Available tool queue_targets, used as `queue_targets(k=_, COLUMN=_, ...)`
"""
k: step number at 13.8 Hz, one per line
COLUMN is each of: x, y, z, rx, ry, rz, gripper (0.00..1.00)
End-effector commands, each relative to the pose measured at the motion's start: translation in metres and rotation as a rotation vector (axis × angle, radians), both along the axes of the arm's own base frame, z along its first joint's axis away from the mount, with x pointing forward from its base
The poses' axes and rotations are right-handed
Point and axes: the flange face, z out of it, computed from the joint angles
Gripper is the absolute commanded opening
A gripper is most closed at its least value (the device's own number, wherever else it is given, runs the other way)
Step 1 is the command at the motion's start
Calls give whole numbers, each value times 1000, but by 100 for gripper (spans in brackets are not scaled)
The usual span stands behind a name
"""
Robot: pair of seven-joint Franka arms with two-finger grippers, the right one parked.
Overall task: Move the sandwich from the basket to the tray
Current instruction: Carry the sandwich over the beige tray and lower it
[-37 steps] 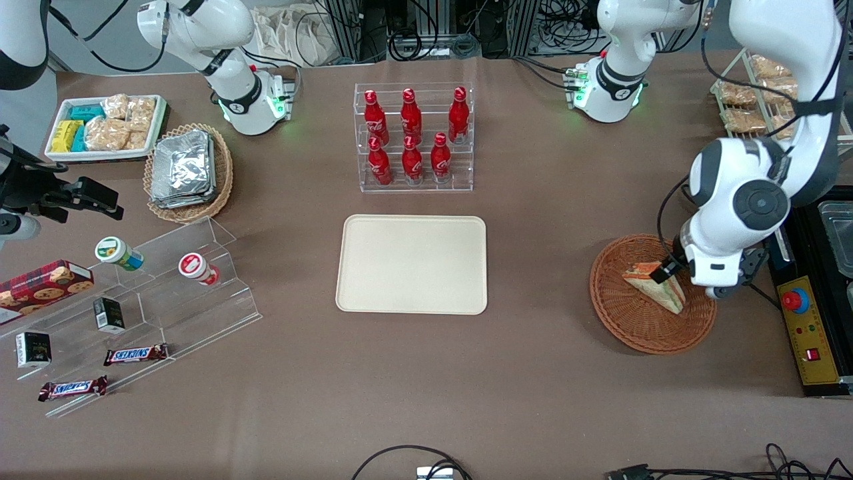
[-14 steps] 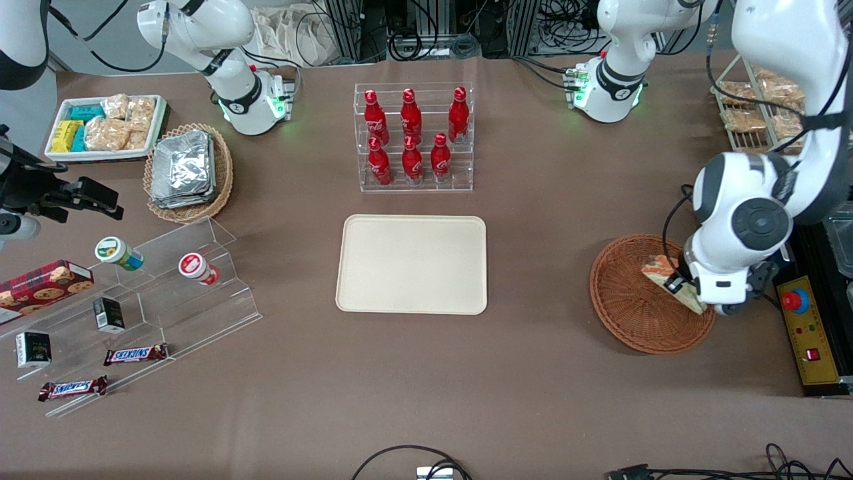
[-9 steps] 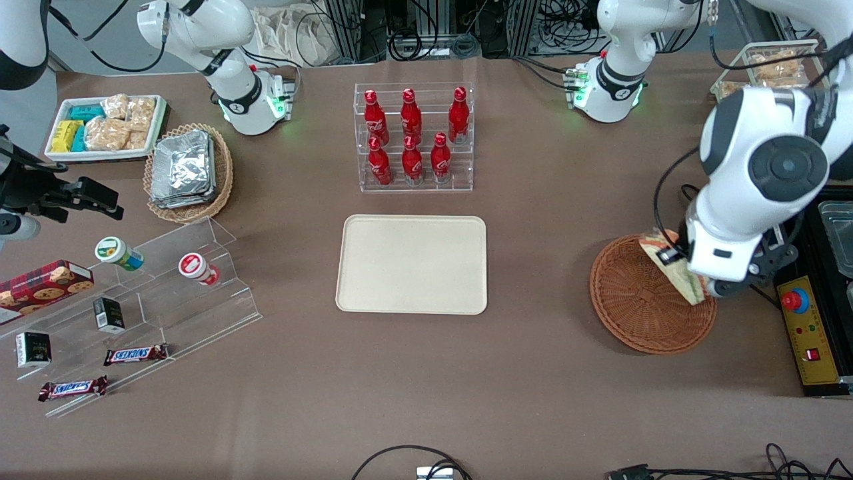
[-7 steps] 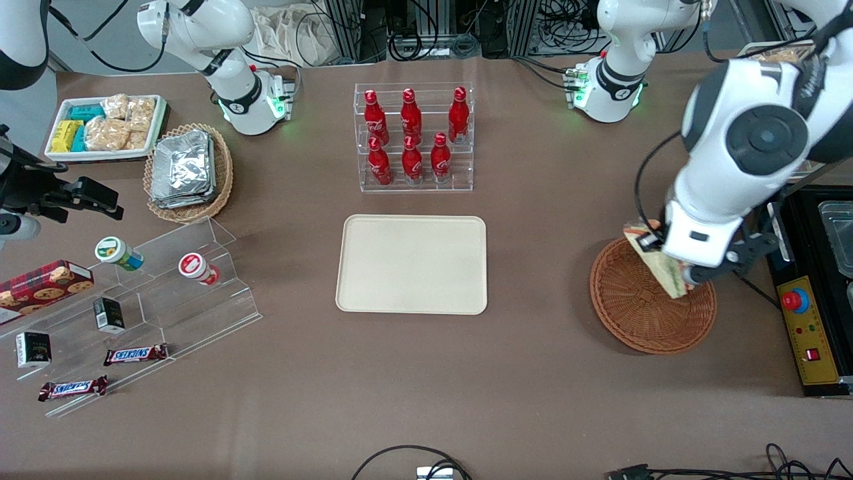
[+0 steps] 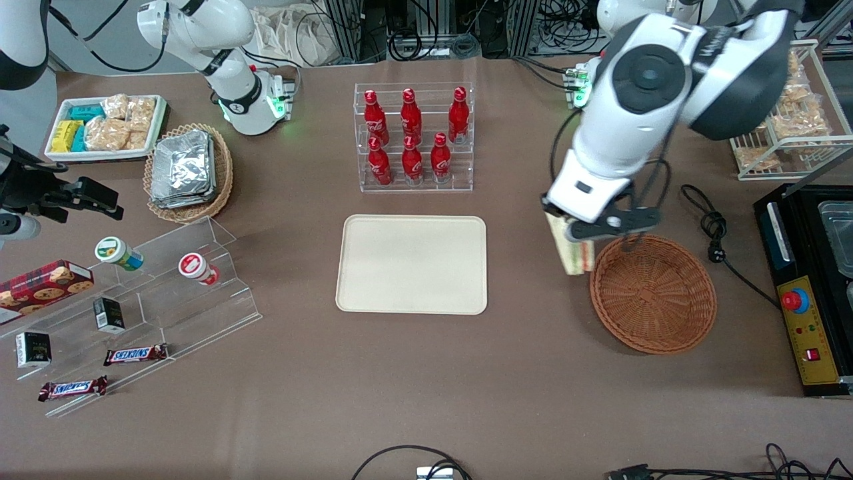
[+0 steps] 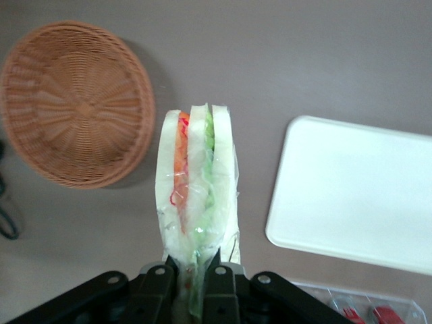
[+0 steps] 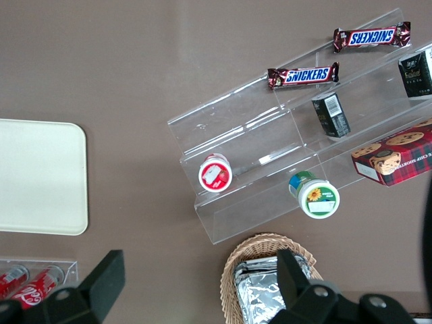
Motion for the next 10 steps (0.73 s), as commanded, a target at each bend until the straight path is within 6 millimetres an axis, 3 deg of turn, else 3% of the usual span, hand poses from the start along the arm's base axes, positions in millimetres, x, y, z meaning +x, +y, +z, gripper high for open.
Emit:
queue_targets(k=1, x=-7, y=-41, z=-12, rx=-39, ry=5, rz=-92, gripper=0)
queue_targets(k=4, x=-15, y=-83, z=-47, rx=-71, ry=14, rz=-152, gripper=0)
queue_targets(k=7, x=-37, y=-122, z=-108, rx=15, ry=6, rz=-192, gripper=0)
queue_targets(k=10, x=-42, y=-148, z=-164, rx=24, ry=-3, rz=-241, gripper=0)
